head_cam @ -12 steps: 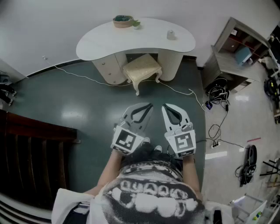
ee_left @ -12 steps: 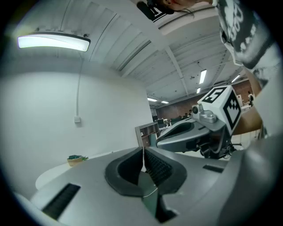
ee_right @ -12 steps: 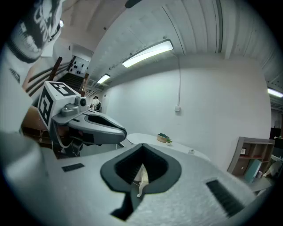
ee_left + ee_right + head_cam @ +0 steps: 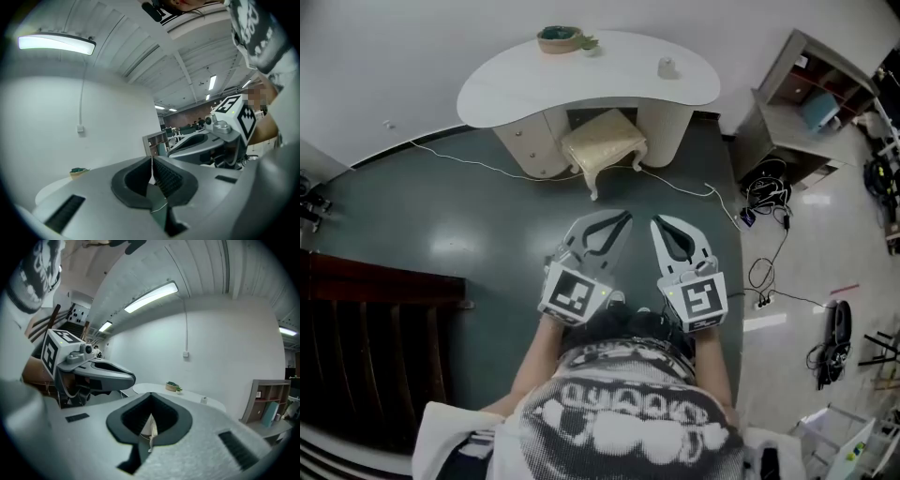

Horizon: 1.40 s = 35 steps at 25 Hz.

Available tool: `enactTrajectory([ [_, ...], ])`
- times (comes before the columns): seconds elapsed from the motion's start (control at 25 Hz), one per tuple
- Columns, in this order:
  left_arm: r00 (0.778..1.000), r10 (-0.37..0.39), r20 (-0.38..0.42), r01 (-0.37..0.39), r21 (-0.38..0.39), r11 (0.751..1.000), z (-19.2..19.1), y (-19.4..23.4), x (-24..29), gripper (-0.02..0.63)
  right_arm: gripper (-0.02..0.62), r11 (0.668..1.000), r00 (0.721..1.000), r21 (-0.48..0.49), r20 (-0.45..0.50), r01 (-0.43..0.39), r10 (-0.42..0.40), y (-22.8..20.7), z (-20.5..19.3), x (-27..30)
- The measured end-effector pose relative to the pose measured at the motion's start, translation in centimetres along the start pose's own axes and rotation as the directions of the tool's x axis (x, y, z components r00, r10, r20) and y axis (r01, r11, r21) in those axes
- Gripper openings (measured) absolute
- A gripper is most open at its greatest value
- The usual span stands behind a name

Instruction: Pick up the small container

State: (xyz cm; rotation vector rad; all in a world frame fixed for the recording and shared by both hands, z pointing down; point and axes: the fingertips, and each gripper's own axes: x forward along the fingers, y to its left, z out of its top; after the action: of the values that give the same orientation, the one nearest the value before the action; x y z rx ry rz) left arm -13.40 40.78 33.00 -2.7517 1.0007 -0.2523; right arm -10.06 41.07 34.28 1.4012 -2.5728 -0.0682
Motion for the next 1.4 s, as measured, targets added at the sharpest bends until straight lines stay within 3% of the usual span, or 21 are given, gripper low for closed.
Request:
enactTrajectory([
  [0.32,0.999,-0.037,-0.011,0.037,-0.037,0.999,-2.3,0.9,0.9,0.011,0.0,0.998,0.997,0.028,-0.051,0.06,-0.059,-0.9,-2.0,0.5],
  [0.72,0.995,-0.095,-0.025,0.094,-0.039,0.995,-3.4,1.0,6.2,0.011,0.0,0.995,0.994,0.055,-0.084,0.08,-0.075,-4.8,-4.8,2.1],
  [1.08,0.994,-0.079,-0.075,0.078,-0.011,0.997,-4.2,3.9,15.4,0.011,0.0,0.996,0.997,0.08,-0.068,0.05,-0.044,-14.3,-6.4,7.1],
  [1.4,0.993,-0.057,-0.099,0.06,0.03,0.998,-1.7,6.3,25.7,0.011,0.0,0.996,0.998,0.075,-0.046,-0.038,0.042,-23.8,-6.0,12.3],
])
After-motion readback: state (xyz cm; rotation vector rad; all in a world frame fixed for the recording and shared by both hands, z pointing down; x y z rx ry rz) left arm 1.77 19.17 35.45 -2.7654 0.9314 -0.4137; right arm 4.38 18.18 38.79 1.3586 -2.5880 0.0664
